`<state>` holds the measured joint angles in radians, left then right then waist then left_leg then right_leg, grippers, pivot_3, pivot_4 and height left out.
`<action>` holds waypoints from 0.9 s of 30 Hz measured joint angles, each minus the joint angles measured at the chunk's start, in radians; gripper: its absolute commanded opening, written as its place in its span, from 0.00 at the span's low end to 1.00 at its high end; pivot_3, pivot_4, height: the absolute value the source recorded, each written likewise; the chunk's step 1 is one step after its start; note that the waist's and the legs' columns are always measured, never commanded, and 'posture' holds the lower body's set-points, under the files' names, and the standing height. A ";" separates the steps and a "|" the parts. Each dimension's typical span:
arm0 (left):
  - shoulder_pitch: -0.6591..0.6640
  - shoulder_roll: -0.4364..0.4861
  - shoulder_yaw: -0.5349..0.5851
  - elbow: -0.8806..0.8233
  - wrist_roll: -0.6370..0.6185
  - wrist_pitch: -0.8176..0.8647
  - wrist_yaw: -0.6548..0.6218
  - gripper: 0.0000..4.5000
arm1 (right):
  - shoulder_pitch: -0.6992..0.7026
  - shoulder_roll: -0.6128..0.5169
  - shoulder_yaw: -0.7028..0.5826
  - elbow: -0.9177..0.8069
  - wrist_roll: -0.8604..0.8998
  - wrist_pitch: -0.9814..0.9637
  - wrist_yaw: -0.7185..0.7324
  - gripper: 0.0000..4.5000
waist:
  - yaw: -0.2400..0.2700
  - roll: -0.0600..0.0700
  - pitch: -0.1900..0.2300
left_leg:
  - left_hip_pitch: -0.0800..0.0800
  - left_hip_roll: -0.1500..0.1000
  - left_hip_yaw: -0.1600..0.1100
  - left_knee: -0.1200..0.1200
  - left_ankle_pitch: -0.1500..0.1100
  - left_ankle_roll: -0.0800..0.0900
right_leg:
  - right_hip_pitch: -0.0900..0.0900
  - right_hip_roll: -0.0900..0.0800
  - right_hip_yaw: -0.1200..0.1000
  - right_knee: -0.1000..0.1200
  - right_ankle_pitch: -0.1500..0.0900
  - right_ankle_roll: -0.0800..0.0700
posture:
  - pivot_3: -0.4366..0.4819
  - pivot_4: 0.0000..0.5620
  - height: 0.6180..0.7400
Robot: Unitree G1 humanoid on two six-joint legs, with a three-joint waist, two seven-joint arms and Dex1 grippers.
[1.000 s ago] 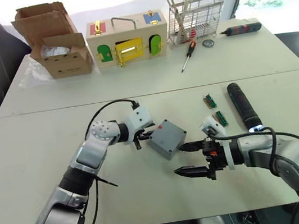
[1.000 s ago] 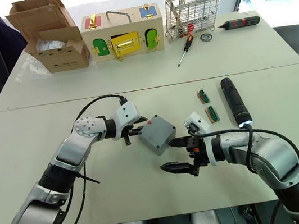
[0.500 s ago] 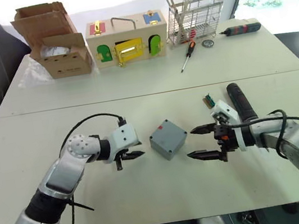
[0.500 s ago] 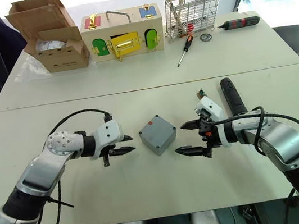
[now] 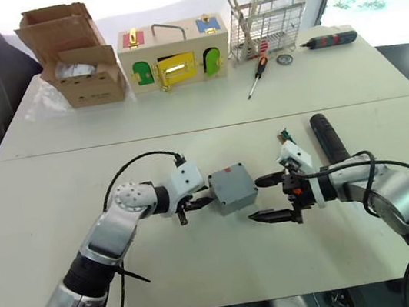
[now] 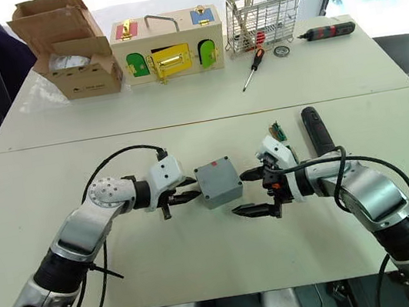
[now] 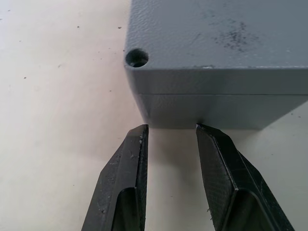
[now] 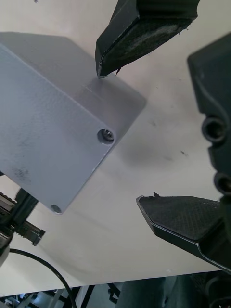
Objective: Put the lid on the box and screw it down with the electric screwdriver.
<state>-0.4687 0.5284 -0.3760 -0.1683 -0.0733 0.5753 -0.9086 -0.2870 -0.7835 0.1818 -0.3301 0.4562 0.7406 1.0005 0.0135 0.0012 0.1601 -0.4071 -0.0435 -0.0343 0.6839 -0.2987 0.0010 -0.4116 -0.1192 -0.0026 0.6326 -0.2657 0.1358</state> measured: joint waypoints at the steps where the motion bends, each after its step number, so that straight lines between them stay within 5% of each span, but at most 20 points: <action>1: -0.002 -0.004 0.000 0.010 0.001 -0.004 0.003 0.34 | 0.009 0.002 0.000 -0.008 0.002 0.012 -0.005 1.00 | -0.001 0.000 0.000 | 0.000 0.000 0.000 0.000 0.000 0.000 | 0.000 0.000 0.000 0.000 0.000 0.000 | 0.48 0.27 0.92; 13: -0.023 -0.025 0.005 0.064 0.023 -0.056 0.017 0.34 | 0.021 0.015 -0.027 -0.051 0.014 0.067 -0.046 1.00 | 0.000 0.000 0.000 | 0.000 0.000 0.000 0.000 0.000 0.000 | 0.000 0.000 0.000 0.000 0.000 0.000 | 0.48 0.27 0.92; 20: 0.035 0.114 0.061 -0.068 -0.048 -0.007 -0.063 0.34 | 0.018 -0.124 -0.283 -0.049 0.094 0.162 -0.061 1.00 | -0.002 0.000 0.000 | 0.000 0.001 0.000 0.000 0.000 0.000 | 0.000 0.000 0.000 0.000 0.000 0.000 | 0.48 0.27 0.92; 27: -0.054 0.096 0.185 -0.081 -0.146 0.055 -0.060 0.34 | -0.068 0.058 -0.299 0.197 -0.012 -0.032 -0.219 0.95 | 0.000 -0.001 0.000 | 0.000 0.000 0.000 -0.001 0.000 0.000 | 0.001 0.000 0.000 0.000 0.000 0.000 | 0.48 0.27 0.92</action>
<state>-0.5231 0.6245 -0.1906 -0.2497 -0.2190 0.6307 -0.9689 -0.3547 -0.7252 -0.1170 -0.1332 0.4444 0.7086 0.7812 0.0138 0.0000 0.1597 -0.4069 -0.0436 -0.0342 0.6833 -0.2987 0.0009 -0.4108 -0.1193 -0.0024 0.6328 -0.2657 0.1358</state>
